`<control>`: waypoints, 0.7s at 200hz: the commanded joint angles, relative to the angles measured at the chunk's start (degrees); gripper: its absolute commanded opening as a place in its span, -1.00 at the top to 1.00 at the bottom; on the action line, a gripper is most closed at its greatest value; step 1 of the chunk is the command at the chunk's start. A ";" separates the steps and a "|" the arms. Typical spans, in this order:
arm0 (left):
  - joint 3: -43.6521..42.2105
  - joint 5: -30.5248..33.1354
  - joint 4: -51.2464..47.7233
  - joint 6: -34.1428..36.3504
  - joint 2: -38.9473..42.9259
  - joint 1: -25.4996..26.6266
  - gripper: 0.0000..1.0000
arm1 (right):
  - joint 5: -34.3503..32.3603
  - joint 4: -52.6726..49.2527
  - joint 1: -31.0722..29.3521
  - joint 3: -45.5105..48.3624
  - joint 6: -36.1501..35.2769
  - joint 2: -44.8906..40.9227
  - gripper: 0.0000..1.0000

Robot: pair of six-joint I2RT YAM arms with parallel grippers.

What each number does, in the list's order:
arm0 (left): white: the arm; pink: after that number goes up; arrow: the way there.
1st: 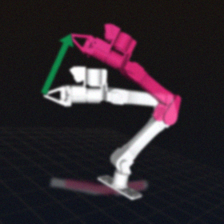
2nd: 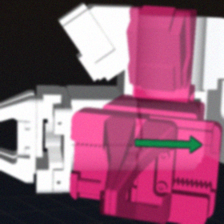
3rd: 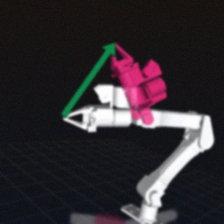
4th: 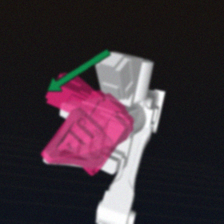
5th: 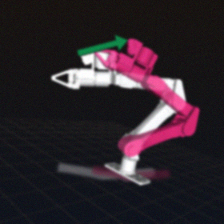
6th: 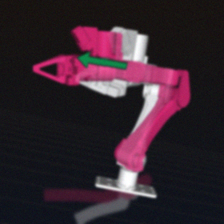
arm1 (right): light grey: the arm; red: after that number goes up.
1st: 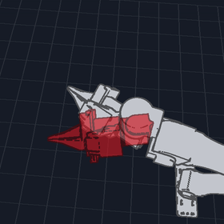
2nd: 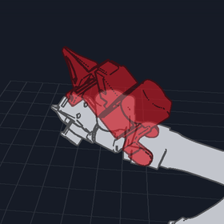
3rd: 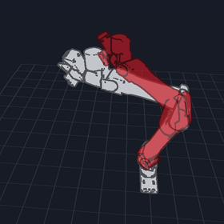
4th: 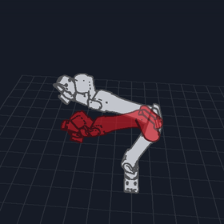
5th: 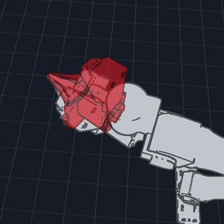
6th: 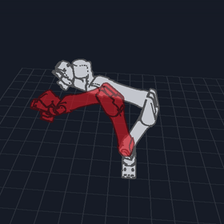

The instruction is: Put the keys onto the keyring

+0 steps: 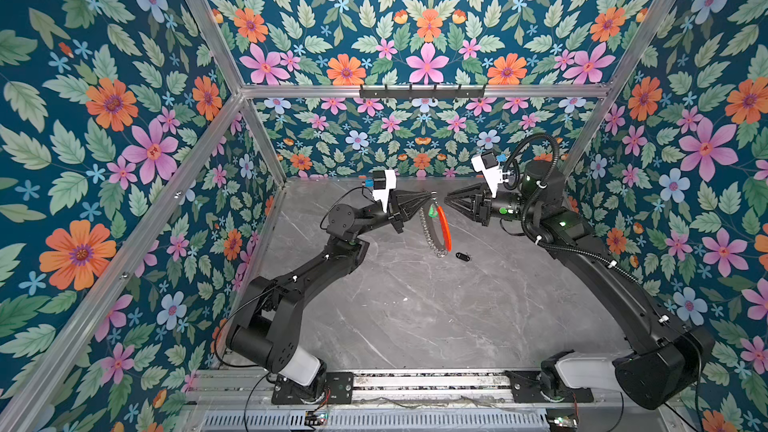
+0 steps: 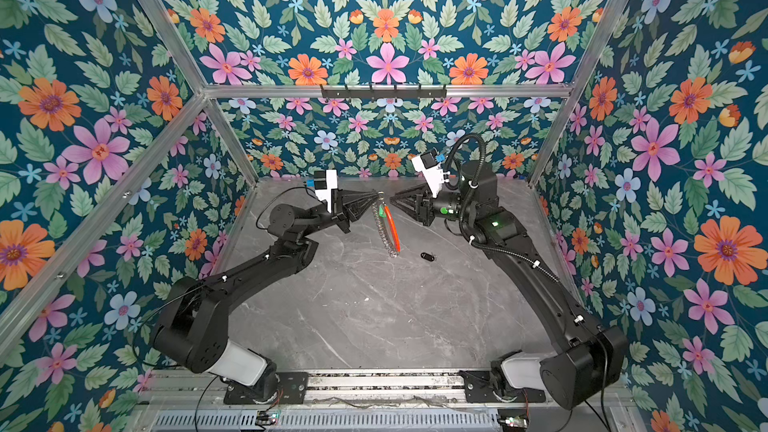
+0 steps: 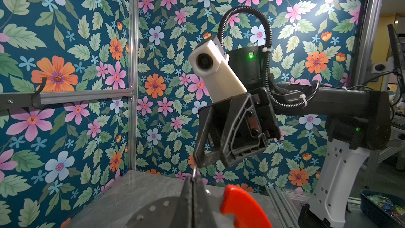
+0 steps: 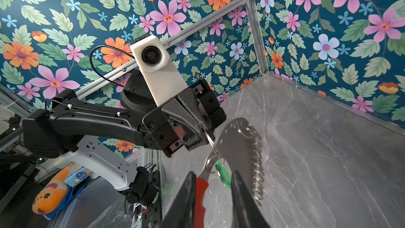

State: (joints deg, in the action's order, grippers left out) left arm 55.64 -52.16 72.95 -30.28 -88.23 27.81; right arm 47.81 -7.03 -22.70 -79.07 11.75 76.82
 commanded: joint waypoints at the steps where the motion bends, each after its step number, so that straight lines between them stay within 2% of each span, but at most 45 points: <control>1: 0.24 -0.13 4.29 -1.52 -0.05 0.05 1.00 | 0.55 0.61 -0.03 -1.47 -1.38 1.38 0.42; 40: 0.70 -0.40 4.26 -1.88 -0.29 0.14 1.00 | 3.31 2.09 -0.10 -2.72 0.19 3.53 0.43; 140: 1.22 -0.75 4.22 -2.31 -0.90 0.58 1.00 | 3.84 2.81 -1.03 -2.72 0.38 3.86 0.71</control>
State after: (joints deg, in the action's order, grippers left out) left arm 56.42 -52.64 74.22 -32.56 -89.03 28.32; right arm 50.81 -6.13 -23.57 -81.43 11.88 80.68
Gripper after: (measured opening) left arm 0.050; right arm 0.139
